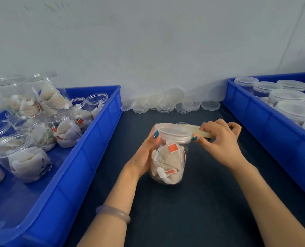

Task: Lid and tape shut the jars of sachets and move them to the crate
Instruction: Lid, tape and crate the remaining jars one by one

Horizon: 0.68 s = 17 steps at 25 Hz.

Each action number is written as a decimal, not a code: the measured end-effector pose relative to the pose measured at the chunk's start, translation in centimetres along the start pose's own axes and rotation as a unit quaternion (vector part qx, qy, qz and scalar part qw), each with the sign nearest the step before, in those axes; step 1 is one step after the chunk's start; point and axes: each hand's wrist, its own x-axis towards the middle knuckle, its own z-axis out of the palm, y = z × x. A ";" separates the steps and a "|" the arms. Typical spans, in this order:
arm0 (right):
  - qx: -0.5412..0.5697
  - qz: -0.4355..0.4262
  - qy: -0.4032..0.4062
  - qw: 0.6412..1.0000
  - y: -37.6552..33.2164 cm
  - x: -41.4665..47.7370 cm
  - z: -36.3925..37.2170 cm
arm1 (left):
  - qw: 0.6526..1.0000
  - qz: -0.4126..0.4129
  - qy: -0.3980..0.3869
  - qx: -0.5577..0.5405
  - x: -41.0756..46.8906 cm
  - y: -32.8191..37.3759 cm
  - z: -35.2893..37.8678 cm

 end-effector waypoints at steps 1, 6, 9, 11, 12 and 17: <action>0.007 -0.003 0.007 1.000 -0.1 -0.1 0.0 | 1.000 0.006 0.001 0.005 0.0 0.0 0.0; -0.046 -0.026 0.037 0.998 -0.5 -0.2 -0.1 | 0.985 0.083 0.092 0.119 0.5 0.6 0.1; -0.083 -0.009 0.044 0.996 -0.6 -0.4 -0.1 | 0.960 0.158 0.163 0.163 0.6 0.4 0.0; -0.094 -0.007 0.051 0.994 -1.2 -0.5 0.3 | 0.955 0.167 0.161 0.182 0.5 -0.1 0.5; -0.094 -0.006 0.046 0.995 -1.4 -0.5 0.4 | 0.952 0.161 0.161 0.203 0.6 -0.3 0.8; -0.107 -0.043 -0.007 0.993 -0.9 -0.3 -0.2 | 0.930 0.164 0.191 0.269 1.2 -0.8 0.8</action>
